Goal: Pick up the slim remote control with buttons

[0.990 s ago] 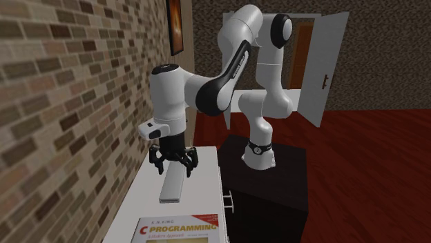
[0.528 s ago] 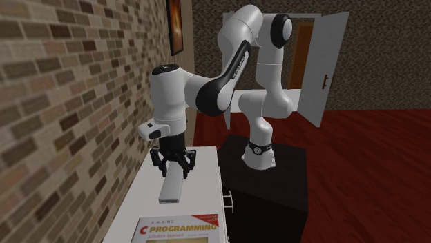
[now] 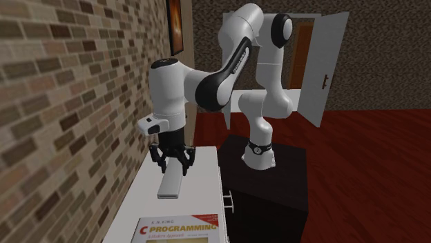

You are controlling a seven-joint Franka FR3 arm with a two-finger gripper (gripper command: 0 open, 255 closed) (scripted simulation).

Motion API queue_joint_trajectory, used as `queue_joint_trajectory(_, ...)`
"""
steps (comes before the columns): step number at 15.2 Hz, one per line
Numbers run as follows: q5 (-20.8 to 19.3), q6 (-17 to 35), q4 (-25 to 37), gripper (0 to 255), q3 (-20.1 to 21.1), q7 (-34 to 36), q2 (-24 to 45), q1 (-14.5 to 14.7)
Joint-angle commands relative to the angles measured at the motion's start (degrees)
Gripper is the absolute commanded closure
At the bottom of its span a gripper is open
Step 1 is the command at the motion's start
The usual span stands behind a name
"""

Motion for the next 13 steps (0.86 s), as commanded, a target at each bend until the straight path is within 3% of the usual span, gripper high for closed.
queue_joint_trajectory(1,-0.29,-1.48,0.66,255,0.11,0.30,-0.85,0.05)
queue_joint_trajectory(13,-1.18,-9.34,5.57,255,0.52,0.93,-3.94,0.12)
